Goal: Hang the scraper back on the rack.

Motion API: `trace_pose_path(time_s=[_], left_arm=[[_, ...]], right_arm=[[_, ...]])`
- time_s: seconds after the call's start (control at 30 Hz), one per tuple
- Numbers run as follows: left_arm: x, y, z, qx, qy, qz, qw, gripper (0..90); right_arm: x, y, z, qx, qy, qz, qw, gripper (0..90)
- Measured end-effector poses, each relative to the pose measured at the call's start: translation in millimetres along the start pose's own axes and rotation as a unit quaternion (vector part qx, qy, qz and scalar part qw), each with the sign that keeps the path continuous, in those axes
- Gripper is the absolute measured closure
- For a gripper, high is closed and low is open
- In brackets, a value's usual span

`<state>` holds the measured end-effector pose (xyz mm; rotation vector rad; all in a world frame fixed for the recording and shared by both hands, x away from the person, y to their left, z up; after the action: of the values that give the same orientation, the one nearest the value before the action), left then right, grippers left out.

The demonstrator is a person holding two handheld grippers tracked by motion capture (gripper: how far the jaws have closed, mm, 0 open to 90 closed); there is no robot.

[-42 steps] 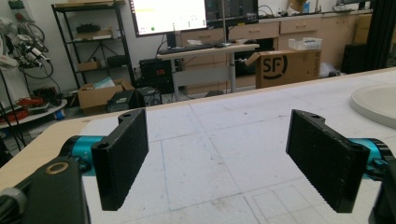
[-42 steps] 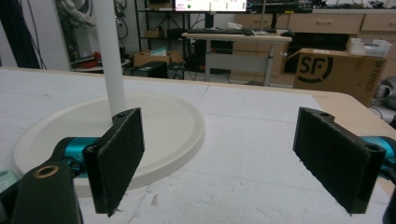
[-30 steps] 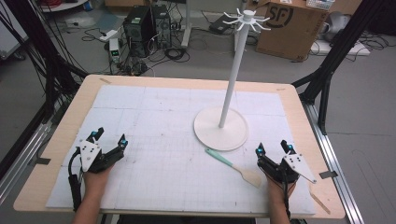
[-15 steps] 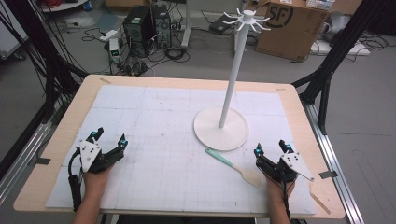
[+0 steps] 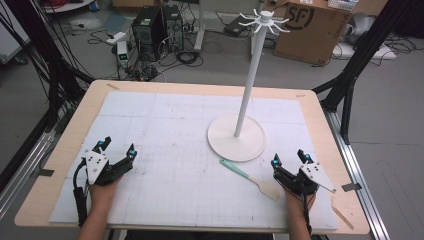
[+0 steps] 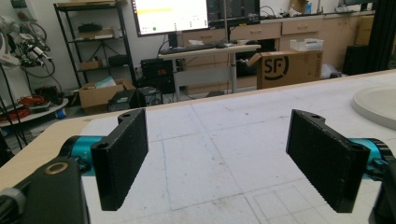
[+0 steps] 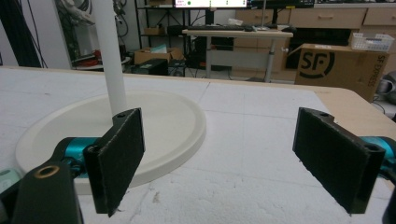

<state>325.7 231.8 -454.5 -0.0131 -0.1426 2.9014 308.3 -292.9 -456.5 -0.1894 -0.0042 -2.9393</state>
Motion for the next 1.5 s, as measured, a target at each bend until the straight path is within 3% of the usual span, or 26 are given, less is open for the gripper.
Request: trace_pose_path(time_s=[0.27,0.4,0.47,0.57,0.7,0.8,0.97,1.03,1.27,1.5], left_arm=[[-1.2,-2.2,-0.3,0.010,-0.004,0.002,0.9999,22.9],[-0.7,-0.6,-0.1,0.003,-0.003,-0.001,1.0000,21.7],[0.0,0.8,0.1,-0.004,0.000,-0.003,1.0000,20.8],[-0.1,0.4,0.1,-0.001,0.001,-0.002,1.0000,20.9],[-0.7,-1.0,-0.1,0.008,-0.001,-0.001,1.0000,21.6],[-0.9,-1.4,-0.2,0.008,-0.003,-0.001,1.0000,22.1],[-1.1,-1.4,-0.2,0.009,-0.002,-0.001,1.0000,22.4],[-0.8,-1.2,-0.2,0.007,-0.002,-0.001,1.0000,22.2],[-0.6,-0.4,0.0,0.003,-0.001,-0.003,1.0000,21.6],[-0.7,-0.4,0.0,0.004,0.000,-0.002,1.0000,21.5]], right_arm=[[-0.7,-1.1,-0.3,0.007,-0.004,0.011,0.9999,16.1],[-1.9,-3.4,-0.4,0.017,-0.009,0.034,0.9992,16.4],[-1.8,-5.0,-0.6,0.020,-0.011,0.059,0.9980,16.4],[2.3,-10.2,-0.5,0.028,-0.001,0.111,0.9934,16.4],[5.5,-17.6,-0.2,0.034,0.007,0.179,0.9833,16.4],[6.2,-23.2,-0.9,0.041,0.004,0.211,0.9766,16.4],[8.8,-30.4,-1.9,0.076,0.007,0.256,0.9636,16.4],[10.2,-31.4,-2.2,0.077,0.007,0.273,0.9588,16.3],[7.3,-30.6,-2.5,0.066,-0.010,0.284,0.9565,14.4],[5.6,-34.3,-3.2,0.084,-0.023,0.293,0.9522,15.6]])
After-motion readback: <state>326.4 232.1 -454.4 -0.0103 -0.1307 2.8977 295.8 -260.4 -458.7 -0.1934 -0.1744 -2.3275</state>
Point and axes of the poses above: each handheld gripper's, and its own axes: x roughly backward along the jaws, z roughly out of its top, y roughly to its right, the point moved 5 cm from there along -x, roughly forward along the jaws
